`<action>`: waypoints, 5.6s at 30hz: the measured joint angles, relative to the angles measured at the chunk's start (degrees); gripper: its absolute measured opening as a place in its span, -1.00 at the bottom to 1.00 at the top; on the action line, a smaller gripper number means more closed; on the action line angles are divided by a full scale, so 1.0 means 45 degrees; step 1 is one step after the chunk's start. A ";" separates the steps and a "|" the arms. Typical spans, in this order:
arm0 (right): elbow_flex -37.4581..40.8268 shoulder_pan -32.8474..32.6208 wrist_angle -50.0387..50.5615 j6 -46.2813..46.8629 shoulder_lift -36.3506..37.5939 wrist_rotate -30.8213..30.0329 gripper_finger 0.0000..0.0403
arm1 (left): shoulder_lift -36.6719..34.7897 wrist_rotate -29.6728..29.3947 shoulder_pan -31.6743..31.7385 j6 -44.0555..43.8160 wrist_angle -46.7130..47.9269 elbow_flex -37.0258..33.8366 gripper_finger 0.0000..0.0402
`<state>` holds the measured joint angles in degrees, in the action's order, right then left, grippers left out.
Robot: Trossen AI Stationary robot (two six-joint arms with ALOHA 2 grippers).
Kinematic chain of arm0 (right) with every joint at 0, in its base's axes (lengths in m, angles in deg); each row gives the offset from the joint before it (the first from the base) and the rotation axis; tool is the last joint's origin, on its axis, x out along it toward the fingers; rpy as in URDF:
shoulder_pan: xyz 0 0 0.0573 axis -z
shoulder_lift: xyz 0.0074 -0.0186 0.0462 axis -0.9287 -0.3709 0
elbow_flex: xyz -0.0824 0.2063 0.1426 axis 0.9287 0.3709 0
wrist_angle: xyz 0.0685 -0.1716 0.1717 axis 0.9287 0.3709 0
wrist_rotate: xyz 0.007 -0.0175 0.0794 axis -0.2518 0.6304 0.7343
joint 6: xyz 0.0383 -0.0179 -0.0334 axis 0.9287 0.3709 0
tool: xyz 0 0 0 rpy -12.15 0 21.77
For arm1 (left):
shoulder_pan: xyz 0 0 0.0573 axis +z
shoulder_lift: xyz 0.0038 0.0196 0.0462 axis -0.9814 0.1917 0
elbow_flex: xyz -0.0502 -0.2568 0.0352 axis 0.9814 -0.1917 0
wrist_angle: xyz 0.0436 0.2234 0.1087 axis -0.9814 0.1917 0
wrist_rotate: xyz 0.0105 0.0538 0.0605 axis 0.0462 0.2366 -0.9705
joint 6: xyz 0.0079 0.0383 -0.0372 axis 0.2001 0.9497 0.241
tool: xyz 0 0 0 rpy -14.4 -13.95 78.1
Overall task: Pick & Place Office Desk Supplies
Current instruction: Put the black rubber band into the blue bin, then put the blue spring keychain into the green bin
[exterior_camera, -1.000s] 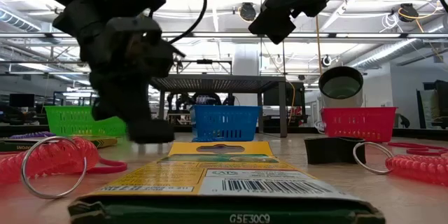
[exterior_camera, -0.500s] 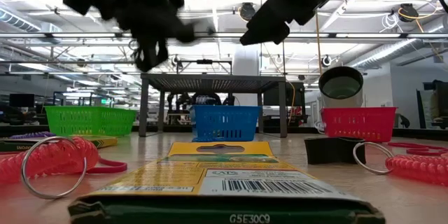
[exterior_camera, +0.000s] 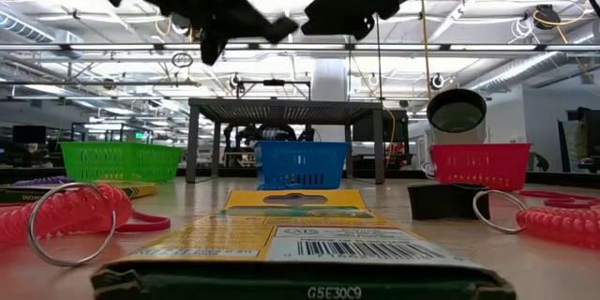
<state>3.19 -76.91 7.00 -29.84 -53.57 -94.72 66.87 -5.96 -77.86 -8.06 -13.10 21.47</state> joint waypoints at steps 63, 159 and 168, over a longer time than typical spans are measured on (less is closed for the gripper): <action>0.0010 -0.0001 0.1738 0.0478 0.0000 0.1087 0.00 | 0.1298 0.5596 -0.1037 0.0207 -0.1231 -0.0005 0.10; 0.1472 -0.0580 -0.4339 0.7030 -0.6173 -0.1949 -0.95 | 0.1288 0.3113 -0.2761 0.3007 -0.1280 -0.0005 0.12; 0.1540 -0.1019 -0.6320 0.6486 -0.6167 -0.0185 -1.00 | 0.1293 0.3088 -0.2761 0.3002 -0.1280 -0.0005 0.12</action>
<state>10.12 -81.49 -21.44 -0.65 -81.32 -95.55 72.69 7.93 -90.28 5.46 -18.86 21.44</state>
